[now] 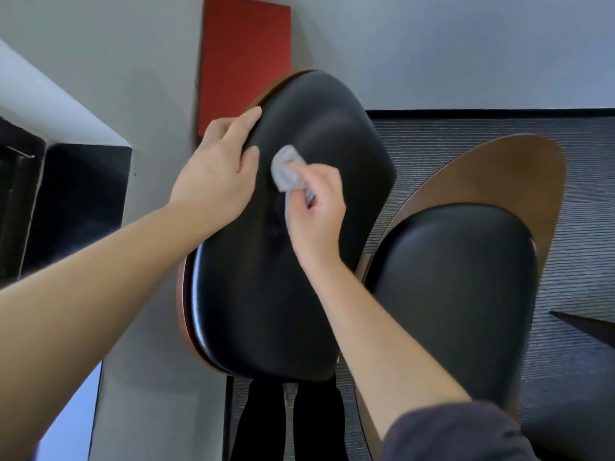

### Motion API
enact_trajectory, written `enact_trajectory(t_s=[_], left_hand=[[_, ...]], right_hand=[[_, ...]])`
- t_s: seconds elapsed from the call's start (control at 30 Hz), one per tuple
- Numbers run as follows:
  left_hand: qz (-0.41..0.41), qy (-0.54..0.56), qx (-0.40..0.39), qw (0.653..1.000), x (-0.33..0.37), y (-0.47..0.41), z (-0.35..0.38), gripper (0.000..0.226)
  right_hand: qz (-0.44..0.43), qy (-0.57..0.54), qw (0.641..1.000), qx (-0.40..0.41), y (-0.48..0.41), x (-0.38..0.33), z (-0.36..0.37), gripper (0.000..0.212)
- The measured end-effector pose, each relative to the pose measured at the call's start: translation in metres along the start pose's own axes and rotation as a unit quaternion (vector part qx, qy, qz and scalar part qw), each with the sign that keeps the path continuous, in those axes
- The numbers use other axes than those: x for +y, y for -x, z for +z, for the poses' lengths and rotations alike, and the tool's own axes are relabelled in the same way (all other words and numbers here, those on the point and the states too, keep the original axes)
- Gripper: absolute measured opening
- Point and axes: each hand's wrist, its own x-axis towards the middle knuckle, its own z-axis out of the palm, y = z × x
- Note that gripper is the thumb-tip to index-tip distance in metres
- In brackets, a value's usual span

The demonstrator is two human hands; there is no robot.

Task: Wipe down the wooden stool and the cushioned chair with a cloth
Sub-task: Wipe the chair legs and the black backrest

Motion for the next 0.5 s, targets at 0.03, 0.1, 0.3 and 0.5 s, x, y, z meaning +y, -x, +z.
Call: enact_trajectory(t_s=[0.03, 0.1, 0.3, 0.5], left_hand=[[0.011, -0.037, -0.007, 0.999, 0.004, -0.007, 0.001, 0.051], [0.029, -0.115, -0.017, 0.993, 0.013, -0.024, 0.006, 0.056], [0.069, -0.308, 0.016, 0.949, 0.022, -0.037, 0.024, 0.06], [0.084, -0.31, 0.035, 0.946, 0.02, -0.038, 0.027, 0.061]], right_hand=[[0.027, 0.004, 0.999, 0.029, -0.019, 0.006, -0.001, 0.025], [0.089, 0.011, 0.992, 0.085, -0.058, 0.019, -0.004, 0.027], [0.223, 0.033, 0.967, 0.119, -0.122, 0.072, -0.023, 0.024], [0.152, 0.014, 0.985, 0.08, -0.051, 0.029, -0.007, 0.023]])
